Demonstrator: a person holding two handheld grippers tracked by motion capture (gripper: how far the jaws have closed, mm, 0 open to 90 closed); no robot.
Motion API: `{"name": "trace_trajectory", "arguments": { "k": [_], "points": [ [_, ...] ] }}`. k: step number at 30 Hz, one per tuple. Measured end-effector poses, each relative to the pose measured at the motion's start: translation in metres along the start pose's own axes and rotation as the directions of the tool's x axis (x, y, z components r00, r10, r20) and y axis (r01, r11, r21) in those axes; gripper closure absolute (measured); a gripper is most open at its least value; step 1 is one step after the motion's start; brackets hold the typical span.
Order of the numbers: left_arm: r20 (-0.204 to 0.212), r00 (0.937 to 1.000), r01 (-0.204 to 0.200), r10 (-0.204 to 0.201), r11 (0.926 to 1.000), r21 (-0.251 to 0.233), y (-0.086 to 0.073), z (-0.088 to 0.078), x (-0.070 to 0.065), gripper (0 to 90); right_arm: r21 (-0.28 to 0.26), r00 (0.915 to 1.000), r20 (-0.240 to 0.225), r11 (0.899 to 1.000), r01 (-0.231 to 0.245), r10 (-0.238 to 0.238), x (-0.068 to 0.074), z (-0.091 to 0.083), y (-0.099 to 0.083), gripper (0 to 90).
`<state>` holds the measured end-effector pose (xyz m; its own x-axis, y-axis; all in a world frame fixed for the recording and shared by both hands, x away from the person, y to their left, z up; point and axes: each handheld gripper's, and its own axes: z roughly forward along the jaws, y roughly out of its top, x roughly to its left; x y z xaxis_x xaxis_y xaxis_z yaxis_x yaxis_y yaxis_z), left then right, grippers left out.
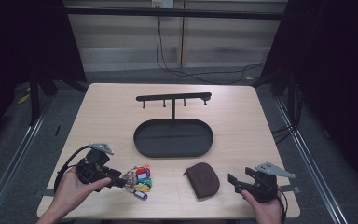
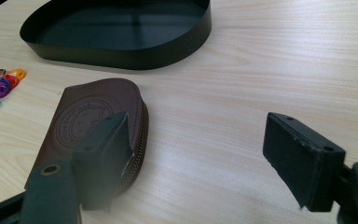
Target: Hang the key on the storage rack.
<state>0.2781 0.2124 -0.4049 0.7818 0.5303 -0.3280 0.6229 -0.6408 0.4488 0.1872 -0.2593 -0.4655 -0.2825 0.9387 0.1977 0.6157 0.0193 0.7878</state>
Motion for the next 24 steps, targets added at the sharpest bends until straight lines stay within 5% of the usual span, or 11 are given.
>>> {"name": "trace_trajectory", "arguments": {
  "k": [13,24],
  "points": [
    [-0.044,0.9975,-0.049,0.055,0.9896,0.135,0.028,0.015,-0.005,67.5,0.030,1.0000,-0.003,1.000,0.008,-0.008,0.000,0.004,-0.001,21.8],
    [-0.002,0.9975,-0.068,0.070,0.9780,0.197,0.043,0.032,-0.013,73.9,0.042,0.9998,-0.006,0.999,0.018,-0.018,0.001,0.006,-0.001,21.5]
  ]
}}
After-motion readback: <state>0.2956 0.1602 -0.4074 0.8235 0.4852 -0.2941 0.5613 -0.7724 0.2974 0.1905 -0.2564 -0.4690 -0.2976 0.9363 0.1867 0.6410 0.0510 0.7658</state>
